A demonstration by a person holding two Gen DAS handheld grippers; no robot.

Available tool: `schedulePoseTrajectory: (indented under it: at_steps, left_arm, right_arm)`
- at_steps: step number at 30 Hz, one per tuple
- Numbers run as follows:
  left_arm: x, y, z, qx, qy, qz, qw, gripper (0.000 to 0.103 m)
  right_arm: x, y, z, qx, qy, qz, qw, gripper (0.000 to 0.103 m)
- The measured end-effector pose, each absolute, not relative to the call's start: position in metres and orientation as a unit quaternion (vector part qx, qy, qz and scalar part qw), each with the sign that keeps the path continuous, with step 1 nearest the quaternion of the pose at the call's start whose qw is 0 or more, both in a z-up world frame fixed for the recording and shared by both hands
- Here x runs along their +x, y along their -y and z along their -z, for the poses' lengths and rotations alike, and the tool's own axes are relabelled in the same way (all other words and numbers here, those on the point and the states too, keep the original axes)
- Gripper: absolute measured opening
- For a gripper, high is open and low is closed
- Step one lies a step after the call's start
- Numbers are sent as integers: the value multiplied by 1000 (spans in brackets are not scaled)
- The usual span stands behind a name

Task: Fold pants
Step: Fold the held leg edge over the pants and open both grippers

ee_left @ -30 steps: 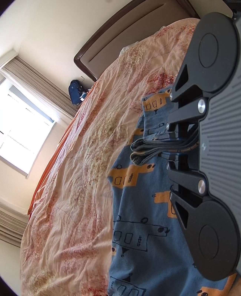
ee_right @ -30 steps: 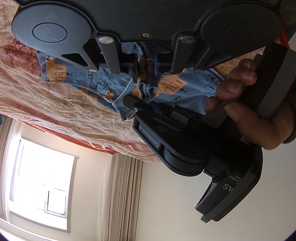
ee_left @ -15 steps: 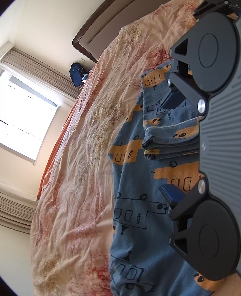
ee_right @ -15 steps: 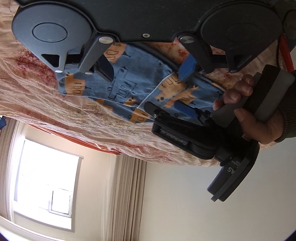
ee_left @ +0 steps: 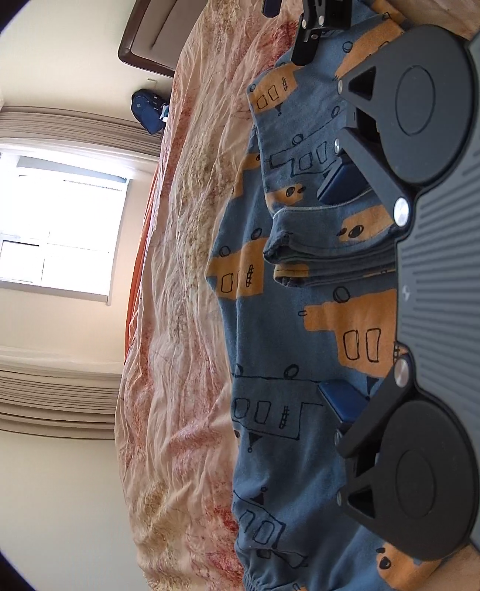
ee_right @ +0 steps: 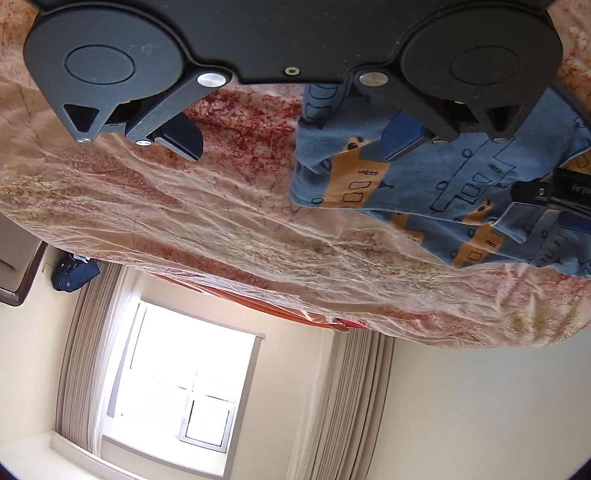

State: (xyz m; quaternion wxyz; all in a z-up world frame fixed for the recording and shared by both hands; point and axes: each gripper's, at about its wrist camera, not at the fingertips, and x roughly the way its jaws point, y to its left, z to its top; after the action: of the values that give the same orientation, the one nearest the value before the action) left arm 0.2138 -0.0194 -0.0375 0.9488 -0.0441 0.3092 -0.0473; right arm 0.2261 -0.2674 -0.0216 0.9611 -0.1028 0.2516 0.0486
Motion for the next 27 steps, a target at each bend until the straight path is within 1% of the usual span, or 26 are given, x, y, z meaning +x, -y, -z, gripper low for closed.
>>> schedulePoseTrajectory:
  at_steps: [4,10,12,14,16,18,20,24,27]
  left_arm:
    - [216,15,42,-60,-311,55,947,103]
    - [214,16,38,-55,-309,51,948,102]
    - [212,13,30,-62,-307,46,949,103]
    - [211,10,23,-73,-296,40,952,103]
    - [216,11,19,-62,-286,28,956,103]
    - [224,10,20,-49,-288,3,956,103]
    - [232,2,24,-69,-302,-1,951,103]
    - [232,-8,33,-93,-303,11,948,103]
    - [230,-7,37,-88,-299,11,950,103]
  right_arm:
    - [242,282,34,-100,-278,-4,955,102]
    - [218,309,49,-92,-296,46,950,102]
    - [210,317,43,-65,-282,31,957,102]
    - [208,315,32,-70,-257,22,964,102]
    - [215,306,25,-85,-241,6,967,102]
    - [230,295,21,-93,-242,-16,966,102]
    - [245,284,21,-101,-240,-39,965,102]
    - [276,266,33,-137,-259,-47,955,102]
    - [280,271,41,-128,-271,-40,953,102]
